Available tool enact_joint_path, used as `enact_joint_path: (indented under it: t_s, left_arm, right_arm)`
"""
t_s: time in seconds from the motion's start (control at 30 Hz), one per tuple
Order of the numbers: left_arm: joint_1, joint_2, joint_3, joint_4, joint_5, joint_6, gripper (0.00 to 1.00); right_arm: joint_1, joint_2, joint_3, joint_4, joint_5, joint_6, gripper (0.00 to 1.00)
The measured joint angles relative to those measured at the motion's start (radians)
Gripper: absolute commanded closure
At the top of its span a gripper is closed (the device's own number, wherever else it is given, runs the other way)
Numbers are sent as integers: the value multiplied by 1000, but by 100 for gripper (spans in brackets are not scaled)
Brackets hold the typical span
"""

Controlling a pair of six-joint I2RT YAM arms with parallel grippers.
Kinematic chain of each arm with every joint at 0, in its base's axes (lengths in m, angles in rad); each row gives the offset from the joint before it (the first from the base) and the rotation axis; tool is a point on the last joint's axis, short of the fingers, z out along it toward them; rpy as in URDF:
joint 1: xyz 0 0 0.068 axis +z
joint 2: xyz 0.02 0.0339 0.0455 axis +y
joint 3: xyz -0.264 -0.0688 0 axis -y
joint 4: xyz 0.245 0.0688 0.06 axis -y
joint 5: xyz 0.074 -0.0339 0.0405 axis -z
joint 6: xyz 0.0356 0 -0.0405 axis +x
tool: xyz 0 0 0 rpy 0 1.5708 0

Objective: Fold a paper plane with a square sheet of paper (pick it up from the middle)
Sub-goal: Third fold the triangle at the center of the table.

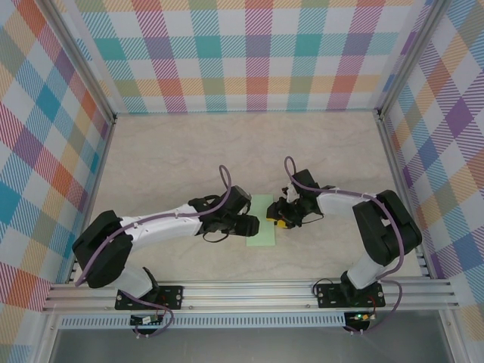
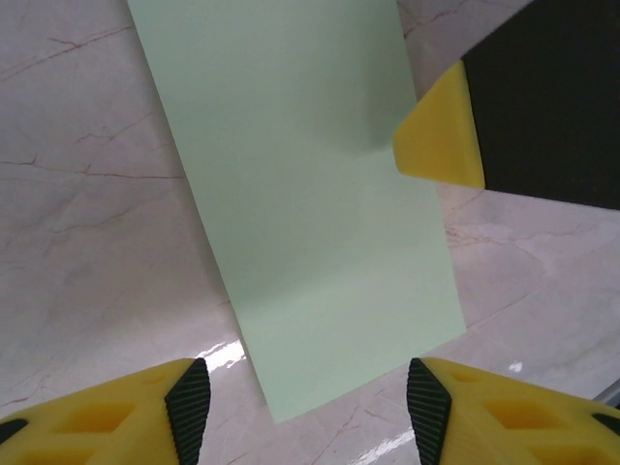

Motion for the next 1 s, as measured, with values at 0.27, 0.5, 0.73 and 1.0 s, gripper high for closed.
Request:
enact_joint_path:
  t_s: [0.27,0.5,0.73,1.0]
  left_arm:
    - [-123,74,107,-83,-117,126,30]
    - [-229,207,203,-150,-221,223,22]
    - [-306,340,295,-207,-364,273,21]
    - [-319,373,308,-230,-485,283,29]
  right_arm:
    - [-5,18,13,19,-26,-8,73]
    - [-16,18,21,21,-39,-8,80]
    - [-17,18,24,20,-52,-8,81]
    - [-17,18,24,15,-52,-8,81]
